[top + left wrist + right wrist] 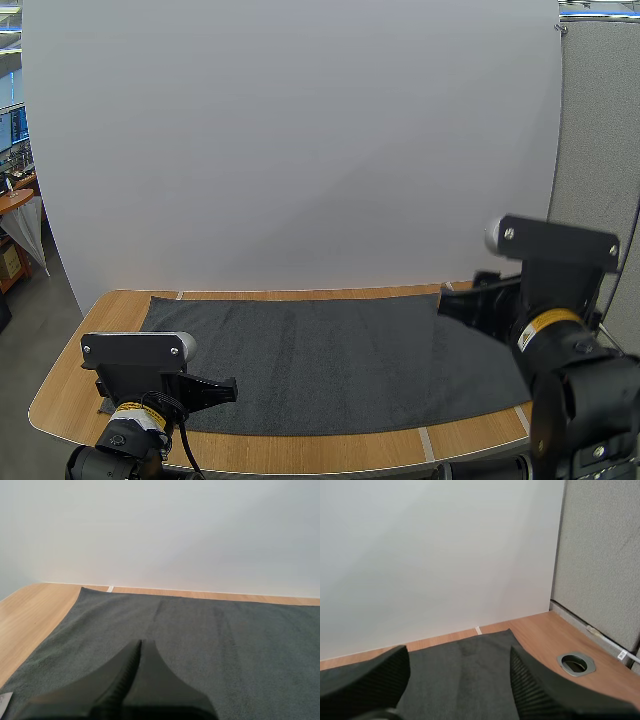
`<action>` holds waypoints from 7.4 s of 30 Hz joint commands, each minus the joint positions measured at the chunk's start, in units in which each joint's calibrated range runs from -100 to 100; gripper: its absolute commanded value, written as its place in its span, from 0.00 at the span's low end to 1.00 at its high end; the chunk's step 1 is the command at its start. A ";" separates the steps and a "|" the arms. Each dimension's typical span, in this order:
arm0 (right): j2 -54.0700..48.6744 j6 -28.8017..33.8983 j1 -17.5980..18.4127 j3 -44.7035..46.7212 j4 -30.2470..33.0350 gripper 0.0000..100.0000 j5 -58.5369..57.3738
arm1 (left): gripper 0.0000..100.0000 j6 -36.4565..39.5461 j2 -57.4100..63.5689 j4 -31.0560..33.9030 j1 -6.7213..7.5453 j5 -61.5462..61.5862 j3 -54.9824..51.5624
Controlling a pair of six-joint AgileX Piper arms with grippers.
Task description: Fold the towel
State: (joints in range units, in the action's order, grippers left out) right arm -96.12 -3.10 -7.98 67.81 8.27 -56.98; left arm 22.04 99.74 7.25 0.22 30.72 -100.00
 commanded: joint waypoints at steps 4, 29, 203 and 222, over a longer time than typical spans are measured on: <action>12.24 0.14 -0.21 -10.16 2.09 1.00 0.10 | 0.00 0.31 0.26 0.32 0.11 -1.36 0.00; 55.31 7.51 -0.13 -28.56 22.84 1.00 -2.68 | 0.00 0.31 0.26 0.32 0.11 -1.36 0.00; 137.54 -71.07 -16.79 -85.84 -52.21 0.00 -26.99 | 0.00 0.31 0.26 0.32 0.11 -1.36 0.00; 131.02 -71.07 -16.86 -85.84 -53.01 0.00 -27.09 | 0.00 0.31 0.26 0.32 0.11 -1.36 0.00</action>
State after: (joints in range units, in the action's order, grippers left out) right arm 37.13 -73.95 -24.83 -17.74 -44.10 -81.76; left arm 22.04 99.74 7.25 0.22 30.55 -100.00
